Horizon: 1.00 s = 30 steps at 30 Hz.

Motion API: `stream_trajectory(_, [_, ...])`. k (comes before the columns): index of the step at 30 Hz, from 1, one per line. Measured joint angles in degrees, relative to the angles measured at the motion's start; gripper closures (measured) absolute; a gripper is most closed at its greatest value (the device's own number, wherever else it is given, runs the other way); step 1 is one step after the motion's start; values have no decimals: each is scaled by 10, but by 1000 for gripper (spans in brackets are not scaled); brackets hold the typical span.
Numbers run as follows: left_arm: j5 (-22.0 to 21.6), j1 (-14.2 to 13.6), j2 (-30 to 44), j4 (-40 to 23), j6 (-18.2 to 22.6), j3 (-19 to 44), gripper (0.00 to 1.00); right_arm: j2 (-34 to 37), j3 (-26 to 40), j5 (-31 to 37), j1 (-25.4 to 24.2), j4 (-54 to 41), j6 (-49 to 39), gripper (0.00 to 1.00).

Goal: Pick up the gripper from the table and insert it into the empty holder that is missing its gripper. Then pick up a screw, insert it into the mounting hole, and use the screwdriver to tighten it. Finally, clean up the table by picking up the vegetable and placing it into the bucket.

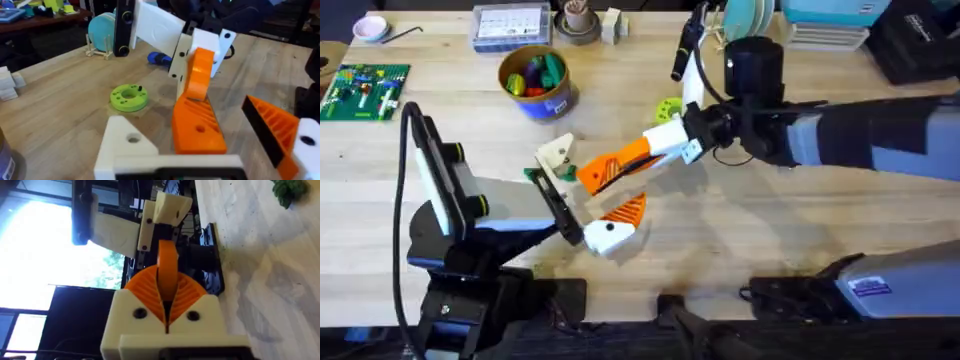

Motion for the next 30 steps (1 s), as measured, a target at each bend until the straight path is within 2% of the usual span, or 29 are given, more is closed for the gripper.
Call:
stream_trajectory(9, [3,0,0,0,0,0,8,35,24,1,6,2,28,993])
stream_trajectory(17, [19,0,0,-2,0,0,7,35,53,4,6,3,30,993])
stream_trajectory(30, [25,1,0,-3,0,0,8,36,54,29,18,2,30,993])
